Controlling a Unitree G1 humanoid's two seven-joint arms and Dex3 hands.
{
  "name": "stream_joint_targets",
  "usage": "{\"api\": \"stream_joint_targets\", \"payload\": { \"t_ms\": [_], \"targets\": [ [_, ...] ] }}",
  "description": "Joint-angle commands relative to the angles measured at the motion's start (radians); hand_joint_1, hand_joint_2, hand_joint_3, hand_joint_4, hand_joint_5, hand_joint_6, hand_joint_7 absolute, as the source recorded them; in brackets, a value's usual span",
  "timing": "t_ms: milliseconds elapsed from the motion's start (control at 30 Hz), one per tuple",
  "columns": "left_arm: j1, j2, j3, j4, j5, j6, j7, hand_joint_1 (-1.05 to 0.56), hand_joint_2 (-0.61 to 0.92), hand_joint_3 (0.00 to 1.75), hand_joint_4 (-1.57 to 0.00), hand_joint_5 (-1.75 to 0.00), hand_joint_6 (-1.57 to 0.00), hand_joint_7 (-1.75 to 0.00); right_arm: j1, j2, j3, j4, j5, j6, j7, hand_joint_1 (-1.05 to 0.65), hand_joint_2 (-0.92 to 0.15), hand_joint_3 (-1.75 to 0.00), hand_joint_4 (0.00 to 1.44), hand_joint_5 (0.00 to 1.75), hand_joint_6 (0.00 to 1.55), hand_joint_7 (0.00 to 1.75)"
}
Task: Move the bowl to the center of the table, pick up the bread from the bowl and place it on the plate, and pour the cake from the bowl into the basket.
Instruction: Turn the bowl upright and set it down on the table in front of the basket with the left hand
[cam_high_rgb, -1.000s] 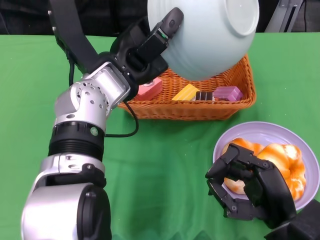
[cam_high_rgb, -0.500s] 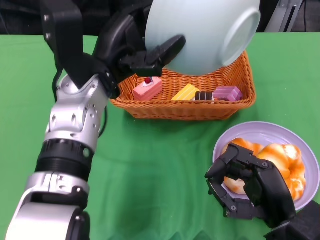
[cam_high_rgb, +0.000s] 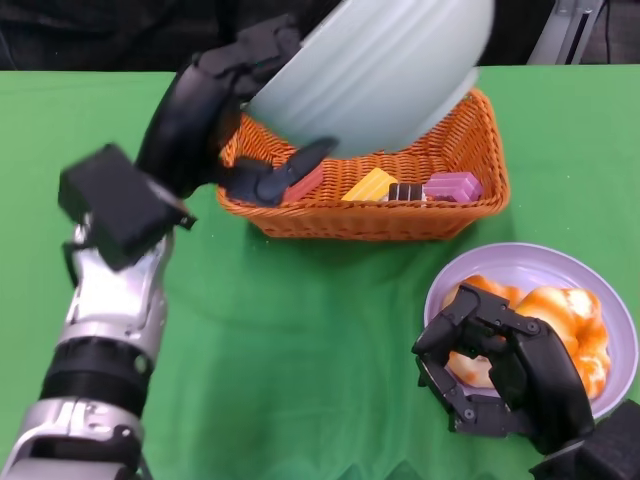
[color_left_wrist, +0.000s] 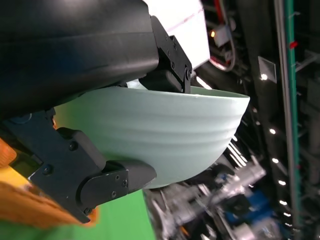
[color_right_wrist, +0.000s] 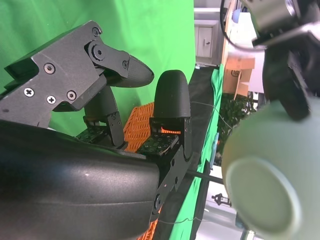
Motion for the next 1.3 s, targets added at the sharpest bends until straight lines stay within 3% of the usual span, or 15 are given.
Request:
{"api": "stream_joint_targets", "payload": {
  "t_ms": [33,167,267,367,633,700,800,867,1000,1167,1300],
  "targets": [
    [0.020,0.049,0.003,0.038,0.048,-0.142,0.073,-0.11,0.72,0.91,-0.78,-1.75,-0.70,-1.56,-0.006,-0.012,-0.009,-0.013,0.006,0.010,-0.008,-0.17,-0.51,-0.95,0.67,1.58,0.65,1.31],
    [0.047,0.092,0.009,0.090,0.107,-0.279,0.146,-0.08,0.77,0.84,-0.74,-1.75,-0.65,-1.63,-0.007,-0.010,-0.011,-0.015,0.014,0.009,-0.006,-0.15,-0.53,-0.92,0.67,1.57,0.65,1.29],
    [0.081,0.125,0.025,0.119,0.189,-0.386,0.242,-0.05,0.67,1.00,-0.73,-1.75,-0.67,-1.59,-0.007,-0.011,-0.015,-0.018,0.016,0.011,-0.007,-0.15,-0.57,-0.86,0.67,1.57,0.66,1.26],
    [0.120,0.148,0.044,0.114,0.292,-0.431,0.356,-0.06,0.64,1.00,-0.73,-1.75,-0.68,-1.55,-0.004,-0.014,-0.018,-0.031,0.020,0.025,-0.008,-0.15,-0.58,-0.84,0.67,1.57,0.67,1.25],
    [0.225,0.231,0.092,0.045,0.657,-0.486,0.748,-0.05,0.66,0.95,-0.72,-1.75,-0.67,-1.52,-0.013,-0.020,-0.024,-0.025,0.022,0.017,-0.017,-0.14,-0.61,-0.80,0.67,1.56,0.65,1.25],
    [0.247,0.261,0.084,0.029,0.779,-0.486,0.893,-0.05,0.72,0.82,-0.71,-1.75,-0.66,-1.51,-0.016,-0.021,-0.026,-0.020,0.027,0.017,-0.013,-0.12,-0.61,-0.82,0.66,1.57,0.65,1.25],
    [0.272,0.306,0.039,0.007,0.939,-0.445,1.108,-0.10,0.76,0.78,-0.70,-1.75,-0.63,-1.53,-0.019,-0.022,-0.027,-0.014,0.034,0.018,-0.006,-0.12,-0.59,-0.86,0.66,1.57,0.65,1.26],
    [0.289,0.337,-0.005,0.000,1.022,-0.415,1.247,-0.11,0.71,0.85,-0.70,-1.75,-0.60,-1.56,-0.017,-0.023,-0.028,-0.015,0.031,0.017,-0.009,-0.12,-0.58,-0.87,0.66,1.57,0.65,1.26],
    [0.294,0.406,-0.145,0.014,1.201,-0.329,1.580,-0.10,0.70,0.87,-0.69,-1.75,-0.54,-1.66,-0.014,-0.021,-0.035,-0.016,0.037,0.015,-0.007,-0.13,-0.58,-0.87,0.66,1.58,0.64,1.26],
    [0.270,0.460,-0.315,0.070,1.321,-0.237,1.888,-0.08,0.69,0.86,-0.68,-1.75,-0.49,-1.71,-0.015,-0.026,-0.041,-0.015,0.046,0.017,0.005,-0.13,-0.59,-0.86,0.66,1.58,0.64,1.25],
    [0.266,0.475,-0.407,0.098,1.350,-0.193,2.037,-0.11,0.87,0.46,-0.73,-1.75,-0.49,-1.71,-0.003,-0.022,-0.044,-0.031,0.033,0.030,-0.005,-0.12,-0.59,-0.87,0.66,1.58,0.65,1.25]
  ]
}}
